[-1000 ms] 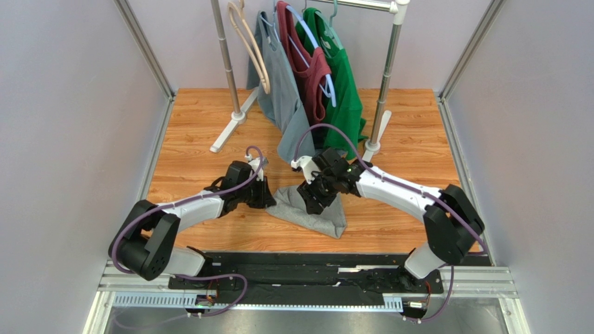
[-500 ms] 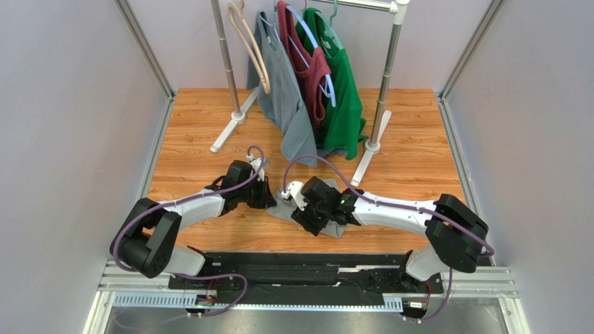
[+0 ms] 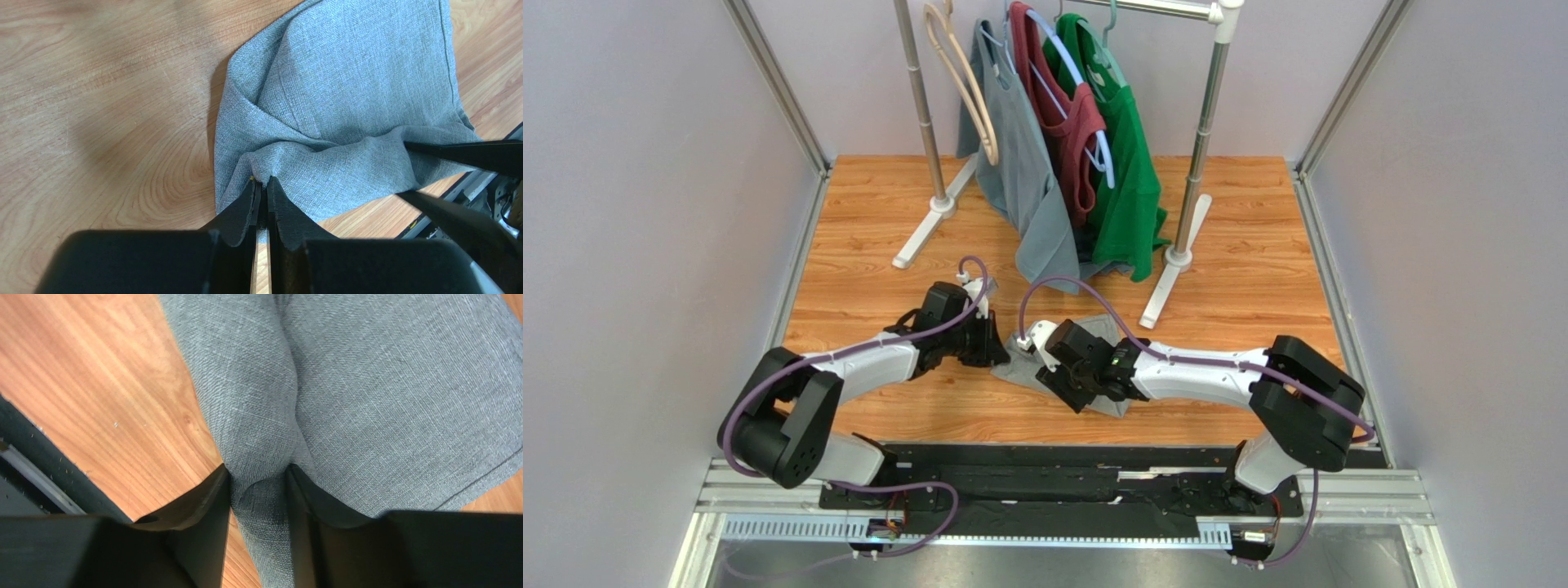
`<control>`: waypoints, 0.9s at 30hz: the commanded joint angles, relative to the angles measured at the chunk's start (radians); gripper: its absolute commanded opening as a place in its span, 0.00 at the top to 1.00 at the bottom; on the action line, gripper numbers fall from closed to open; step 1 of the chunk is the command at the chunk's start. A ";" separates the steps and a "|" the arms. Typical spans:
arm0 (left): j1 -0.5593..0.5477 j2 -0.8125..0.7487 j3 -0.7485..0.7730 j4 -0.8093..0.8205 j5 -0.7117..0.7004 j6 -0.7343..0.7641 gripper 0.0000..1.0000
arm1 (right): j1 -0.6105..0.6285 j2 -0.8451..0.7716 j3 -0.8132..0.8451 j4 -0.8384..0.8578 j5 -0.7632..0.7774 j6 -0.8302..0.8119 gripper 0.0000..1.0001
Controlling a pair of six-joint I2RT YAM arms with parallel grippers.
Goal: Fold the napkin, place the utensils inside, and roll it up
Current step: Roll the napkin at the center of the board.
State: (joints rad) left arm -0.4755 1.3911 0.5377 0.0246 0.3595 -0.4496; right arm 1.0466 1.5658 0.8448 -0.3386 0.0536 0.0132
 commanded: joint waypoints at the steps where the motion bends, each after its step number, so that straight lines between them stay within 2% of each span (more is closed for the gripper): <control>1: 0.000 -0.047 0.019 -0.020 -0.016 -0.014 0.83 | 0.006 0.046 -0.032 -0.004 0.008 0.085 0.67; 3: 0.000 -0.069 0.019 -0.020 -0.031 -0.032 0.76 | 0.006 0.059 -0.038 0.001 -0.006 0.099 0.73; 4: 0.001 -0.089 0.018 -0.020 -0.042 -0.044 0.61 | 0.006 0.062 -0.038 0.001 -0.009 0.100 0.76; 7: 0.001 -0.139 0.013 -0.055 -0.071 -0.061 0.43 | 0.006 0.060 -0.036 0.001 -0.021 0.099 0.82; 8: 0.002 -0.153 0.005 -0.060 -0.088 -0.067 0.41 | 0.006 0.059 -0.036 0.001 -0.034 0.096 0.83; 14: 0.002 -0.303 -0.073 -0.031 -0.140 -0.067 0.38 | -0.011 0.066 -0.018 -0.004 -0.177 0.071 0.90; 18: 0.002 -0.406 -0.153 0.046 -0.133 -0.067 0.37 | -0.042 0.082 -0.003 -0.007 -0.282 0.060 0.93; 27: 0.002 -0.484 -0.252 0.104 -0.134 -0.090 0.37 | -0.164 0.134 0.028 -0.025 -0.508 0.016 0.95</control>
State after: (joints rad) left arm -0.4755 0.9546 0.3031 0.0574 0.2405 -0.5179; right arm 0.9138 1.6344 0.8787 -0.2947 -0.3016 0.0547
